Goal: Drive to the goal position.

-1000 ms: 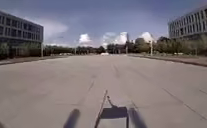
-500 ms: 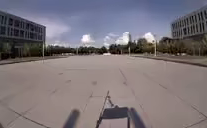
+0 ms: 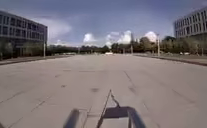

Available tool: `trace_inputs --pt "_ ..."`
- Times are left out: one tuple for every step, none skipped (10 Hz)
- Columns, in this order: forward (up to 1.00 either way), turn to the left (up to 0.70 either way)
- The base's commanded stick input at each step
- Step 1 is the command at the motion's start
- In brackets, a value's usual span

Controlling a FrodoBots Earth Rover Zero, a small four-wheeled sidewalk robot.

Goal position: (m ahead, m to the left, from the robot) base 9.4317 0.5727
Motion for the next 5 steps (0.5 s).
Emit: trace_inputs --pt "1.00 -0.01" --pt "1.00 -0.01" --pt "1.00 -0.01" --pt "1.00 -0.01" --pt "1.00 -0.01"
